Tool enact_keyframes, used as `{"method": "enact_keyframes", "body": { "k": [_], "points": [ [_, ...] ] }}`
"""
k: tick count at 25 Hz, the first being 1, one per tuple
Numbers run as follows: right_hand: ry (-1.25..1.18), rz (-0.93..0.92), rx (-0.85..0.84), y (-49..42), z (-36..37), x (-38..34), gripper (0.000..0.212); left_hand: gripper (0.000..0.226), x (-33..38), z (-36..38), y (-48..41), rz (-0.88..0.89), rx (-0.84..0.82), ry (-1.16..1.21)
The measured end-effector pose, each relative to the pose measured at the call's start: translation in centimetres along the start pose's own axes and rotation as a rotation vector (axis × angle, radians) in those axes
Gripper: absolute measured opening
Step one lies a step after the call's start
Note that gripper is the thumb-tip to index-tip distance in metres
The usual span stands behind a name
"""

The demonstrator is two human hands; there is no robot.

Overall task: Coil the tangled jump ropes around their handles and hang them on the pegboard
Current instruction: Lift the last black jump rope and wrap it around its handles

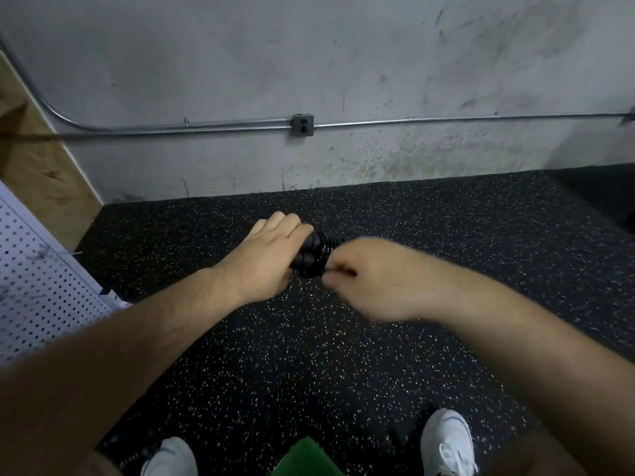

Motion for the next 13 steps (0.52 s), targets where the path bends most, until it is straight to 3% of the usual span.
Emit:
{"method": "enact_keyframes", "body": {
  "k": [3, 5, 7, 10, 13],
  "points": [
    [0.157, -0.155, 0.316, -0.7, -4.9, 1.7, 0.022, 0.070, 1.4, 0.3, 0.3, 0.076, -0.068, 0.048],
    [-0.016, -0.216, 0.330, -2.6, -5.8, 4.6, 0.016, 0.069, 3.3, 0.4, 0.8, 0.137, -0.142, 0.139],
    [-0.334, -0.263, 0.284, -4.2, -5.8, 7.2, 0.012, 0.075, 4.9, -0.2, 1.6, 0.140, -0.203, 0.404],
    [-0.769, -0.332, 0.183, -5.3, -3.9, 7.9, 0.015, 0.082, 4.5, -2.8, 1.8, 0.116, -0.004, 0.858],
    [-0.969, -0.240, 0.187, -7.1, -0.1, 5.5, 0.018, 0.079, 0.9, -3.4, 1.4, -0.086, 0.181, 0.995]
  ]
}}
Point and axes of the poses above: each hand's wrist, its own y-axis away from the middle knuckle, its own z-axis out of the palm, x = y × z, the point moved 8 cm from there along -y, towards the middle knuckle, and after that the axes turned 9 degrees about -x, right-handed, at the moved point
